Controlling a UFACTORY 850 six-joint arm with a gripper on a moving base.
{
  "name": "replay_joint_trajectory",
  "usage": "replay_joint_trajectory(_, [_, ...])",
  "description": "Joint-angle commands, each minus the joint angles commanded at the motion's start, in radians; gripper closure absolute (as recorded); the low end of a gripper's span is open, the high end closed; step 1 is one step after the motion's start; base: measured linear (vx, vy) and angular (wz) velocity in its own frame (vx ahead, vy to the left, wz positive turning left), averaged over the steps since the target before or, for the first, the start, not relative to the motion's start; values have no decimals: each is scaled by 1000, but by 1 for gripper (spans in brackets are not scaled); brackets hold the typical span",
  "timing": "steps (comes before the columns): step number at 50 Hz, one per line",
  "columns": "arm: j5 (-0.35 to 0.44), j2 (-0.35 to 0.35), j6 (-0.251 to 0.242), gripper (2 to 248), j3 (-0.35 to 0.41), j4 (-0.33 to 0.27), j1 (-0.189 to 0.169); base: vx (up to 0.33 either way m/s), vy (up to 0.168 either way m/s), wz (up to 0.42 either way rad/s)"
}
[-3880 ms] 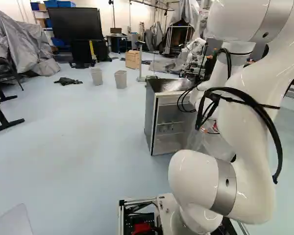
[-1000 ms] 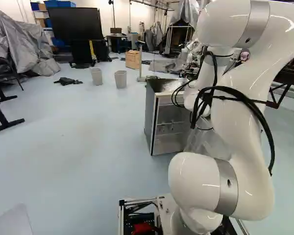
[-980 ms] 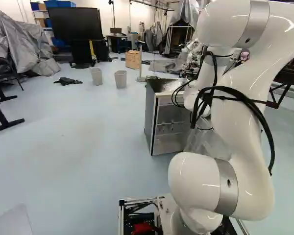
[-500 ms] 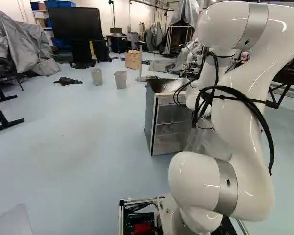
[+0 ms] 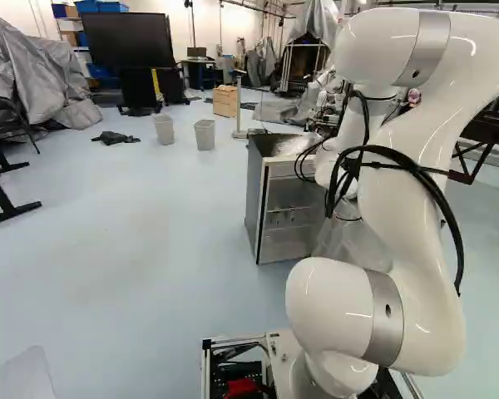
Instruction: Grab a drink from the fridge
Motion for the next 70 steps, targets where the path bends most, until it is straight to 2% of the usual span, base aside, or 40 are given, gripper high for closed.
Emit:
replay_joint_trajectory(14, [0, -30, 0, 3, -11, 0, 0, 0, 0, 0])
replay_joint_trajectory(35, [0, -34, 0, 6, -13, 0, 0, 0, 0, 0])
replay_joint_trajectory(36, [0, -34, 0, 40, -13, 0, 0, 0, 0, 0])
replay_joint_trajectory(41, [0, -34, 0, 40, -13, 0, 0, 0, 0, 0])
replay_joint_trajectory(42, [0, -34, 0, 78, -13, 0, 0, 0, 0, 0])
replay_joint_trajectory(46, [0, -34, 0, 78, -13, 0, 0, 0, 0, 0])
replay_joint_trajectory(47, [0, -34, 0, 116, -13, 0, 0, 0, 0, 0])
replay_joint_trajectory(51, [0, -34, 0, 116, -13, 0, 0, 0, 0, 0])
replay_joint_trajectory(52, [0, -34, 0, 150, -13, 0, 0, 0, 0, 0])
replay_joint_trajectory(70, [0, -33, 0, 154, -12, 0, 1, 0, 0, 0])
